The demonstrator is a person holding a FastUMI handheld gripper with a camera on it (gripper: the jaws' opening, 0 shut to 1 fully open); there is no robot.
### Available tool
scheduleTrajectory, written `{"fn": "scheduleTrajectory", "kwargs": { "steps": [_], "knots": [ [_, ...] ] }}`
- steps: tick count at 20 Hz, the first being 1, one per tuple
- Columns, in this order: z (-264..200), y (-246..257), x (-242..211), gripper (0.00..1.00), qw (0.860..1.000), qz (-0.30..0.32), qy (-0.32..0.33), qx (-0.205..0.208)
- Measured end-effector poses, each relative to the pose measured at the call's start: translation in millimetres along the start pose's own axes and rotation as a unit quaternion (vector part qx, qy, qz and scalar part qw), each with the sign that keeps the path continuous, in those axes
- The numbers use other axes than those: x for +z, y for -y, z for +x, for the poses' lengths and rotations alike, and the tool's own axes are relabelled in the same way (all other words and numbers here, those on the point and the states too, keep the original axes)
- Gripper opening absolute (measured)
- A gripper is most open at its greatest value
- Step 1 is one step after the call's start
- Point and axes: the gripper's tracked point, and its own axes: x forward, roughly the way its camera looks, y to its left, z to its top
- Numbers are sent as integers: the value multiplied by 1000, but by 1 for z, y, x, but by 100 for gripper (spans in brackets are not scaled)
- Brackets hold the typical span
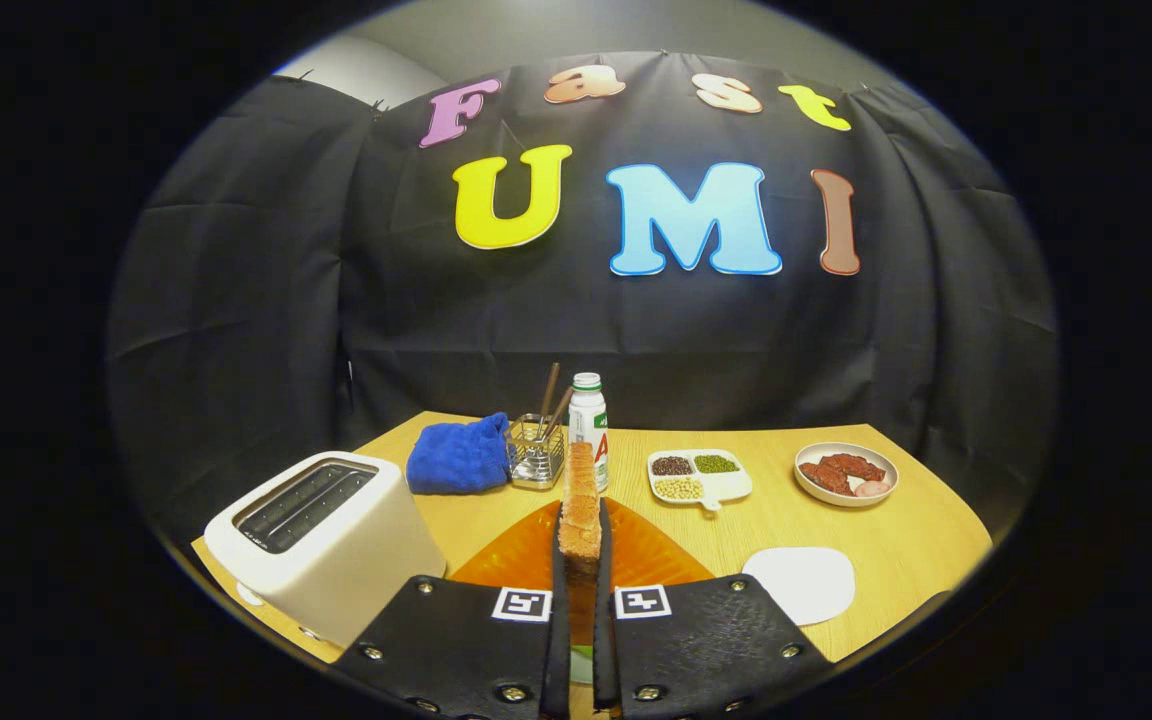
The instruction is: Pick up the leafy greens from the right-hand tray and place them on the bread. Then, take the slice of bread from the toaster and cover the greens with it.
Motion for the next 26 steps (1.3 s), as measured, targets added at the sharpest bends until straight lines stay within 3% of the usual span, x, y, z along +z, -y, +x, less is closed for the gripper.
{"fn": "scheduleTrajectory", "kwargs": {
  "steps": [10,26],
  "knots": [
    [19,17,-27,10,999,31,-21,0],
    [37,-12,-60,10,997,43,-42,47]
  ]
}}
